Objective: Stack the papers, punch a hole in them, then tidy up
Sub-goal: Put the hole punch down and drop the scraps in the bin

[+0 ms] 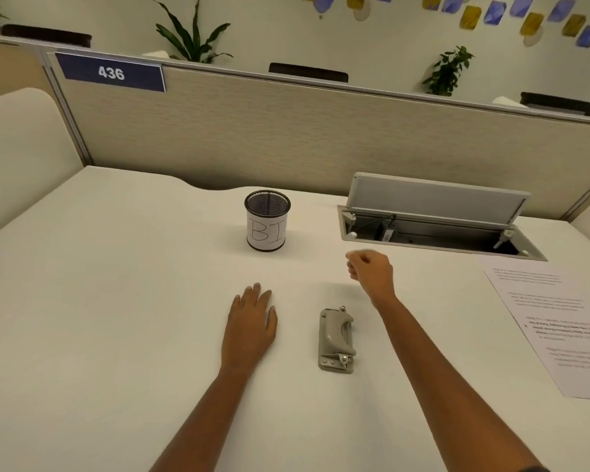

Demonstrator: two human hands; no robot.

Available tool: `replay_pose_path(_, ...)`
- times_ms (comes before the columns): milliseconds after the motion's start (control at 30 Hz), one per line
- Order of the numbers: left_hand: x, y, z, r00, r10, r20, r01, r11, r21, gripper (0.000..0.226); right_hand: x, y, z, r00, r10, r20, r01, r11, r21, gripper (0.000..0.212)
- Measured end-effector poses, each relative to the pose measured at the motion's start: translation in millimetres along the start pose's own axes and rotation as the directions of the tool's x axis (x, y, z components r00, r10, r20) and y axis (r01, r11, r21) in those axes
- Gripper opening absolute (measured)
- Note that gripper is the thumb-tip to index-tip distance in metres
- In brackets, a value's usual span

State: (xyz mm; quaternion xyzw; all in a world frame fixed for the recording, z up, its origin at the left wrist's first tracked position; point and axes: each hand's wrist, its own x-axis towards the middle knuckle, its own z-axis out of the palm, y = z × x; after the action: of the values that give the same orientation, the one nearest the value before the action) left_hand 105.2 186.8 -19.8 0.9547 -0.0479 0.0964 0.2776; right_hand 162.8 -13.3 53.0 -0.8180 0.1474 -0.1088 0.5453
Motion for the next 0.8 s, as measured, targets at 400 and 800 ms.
replay_pose_path(400, -4.8, 6.3, -6.0, 1.000, 0.025, -0.014, -0.024, 0.999, 0.044, 0.039, -120.8, 80.5, -87.6, 0.998, -0.037, -0.059, 0.016, 0.947, -0.320, 0.013)
replay_pose_path(800, -17.8, 13.8, -6.2, 1.000, -0.022, 0.014, 0.021, 0.998, 0.052, 0.039, -137.4, 74.6, -86.7, 0.993, -0.076, 0.086, 0.112, 0.821, -0.559, 0.015)
